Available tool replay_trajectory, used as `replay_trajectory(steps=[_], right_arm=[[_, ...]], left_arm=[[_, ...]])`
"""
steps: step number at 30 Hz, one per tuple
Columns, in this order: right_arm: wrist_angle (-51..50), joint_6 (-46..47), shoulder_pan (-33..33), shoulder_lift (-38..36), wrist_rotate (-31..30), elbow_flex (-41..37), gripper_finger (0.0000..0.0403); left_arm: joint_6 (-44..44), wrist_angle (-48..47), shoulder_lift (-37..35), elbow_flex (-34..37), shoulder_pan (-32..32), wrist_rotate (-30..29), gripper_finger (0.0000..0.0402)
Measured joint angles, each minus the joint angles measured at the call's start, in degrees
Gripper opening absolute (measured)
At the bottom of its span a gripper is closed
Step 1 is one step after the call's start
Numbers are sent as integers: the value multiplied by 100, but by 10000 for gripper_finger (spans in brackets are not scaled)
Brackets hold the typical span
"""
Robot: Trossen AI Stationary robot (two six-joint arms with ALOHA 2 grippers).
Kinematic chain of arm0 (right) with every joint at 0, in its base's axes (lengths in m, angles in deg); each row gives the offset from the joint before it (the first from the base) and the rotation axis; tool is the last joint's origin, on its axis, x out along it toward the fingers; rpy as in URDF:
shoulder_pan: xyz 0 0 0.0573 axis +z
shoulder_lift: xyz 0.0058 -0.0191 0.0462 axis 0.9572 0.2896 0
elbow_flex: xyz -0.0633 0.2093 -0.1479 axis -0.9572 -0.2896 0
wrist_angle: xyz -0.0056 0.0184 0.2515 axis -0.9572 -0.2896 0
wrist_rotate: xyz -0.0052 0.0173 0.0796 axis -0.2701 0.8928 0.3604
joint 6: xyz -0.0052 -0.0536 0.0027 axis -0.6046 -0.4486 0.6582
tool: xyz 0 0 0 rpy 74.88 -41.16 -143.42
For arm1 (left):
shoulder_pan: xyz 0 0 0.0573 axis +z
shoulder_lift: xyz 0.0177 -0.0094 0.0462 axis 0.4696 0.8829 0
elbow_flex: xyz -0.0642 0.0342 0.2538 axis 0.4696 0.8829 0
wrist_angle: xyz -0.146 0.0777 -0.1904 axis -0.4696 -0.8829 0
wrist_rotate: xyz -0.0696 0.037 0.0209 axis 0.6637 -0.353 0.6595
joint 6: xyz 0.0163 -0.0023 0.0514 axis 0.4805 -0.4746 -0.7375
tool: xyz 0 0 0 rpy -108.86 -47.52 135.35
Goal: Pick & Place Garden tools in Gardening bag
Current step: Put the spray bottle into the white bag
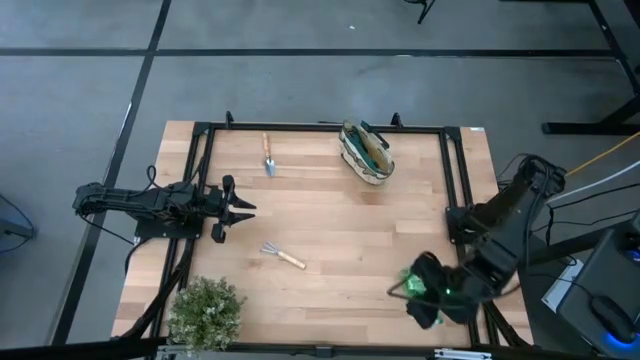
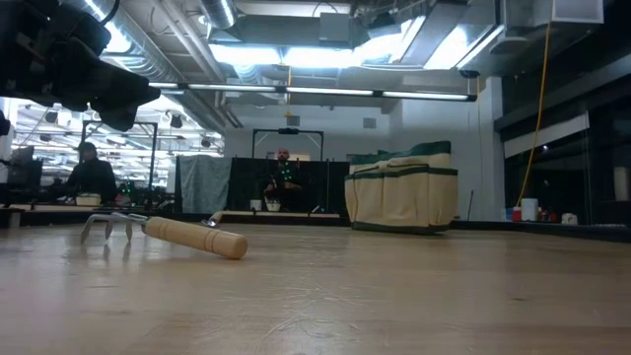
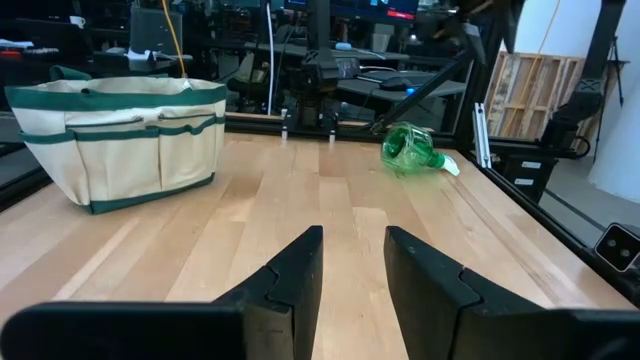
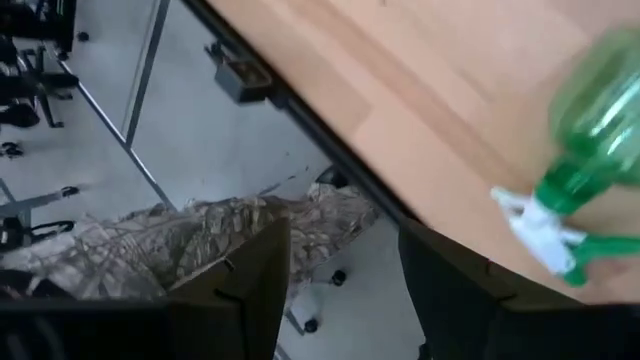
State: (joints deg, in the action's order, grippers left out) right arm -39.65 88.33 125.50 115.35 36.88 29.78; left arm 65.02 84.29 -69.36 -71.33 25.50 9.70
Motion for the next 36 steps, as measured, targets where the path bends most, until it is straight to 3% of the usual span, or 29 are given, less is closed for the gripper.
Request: replay_trajectory(steps=[8,16,26,32,36], right_arm=[[24,422,556,503,-17,0,190],[-85,-198,587,1012,-16,0,190],[-204,511,573,1580,-10,0,190],[-979,1659,573,1892,281,0,190],[-1247,1864,573,2028,297,0,190]], left_arm=[[0,0,0,2,-1,0,106],[0,0,0,2,-1,0,106],[0,-1,0,2,0,0,106],[0,0,0,0,0,0,106],[0,0,0,2,0,0,106]])
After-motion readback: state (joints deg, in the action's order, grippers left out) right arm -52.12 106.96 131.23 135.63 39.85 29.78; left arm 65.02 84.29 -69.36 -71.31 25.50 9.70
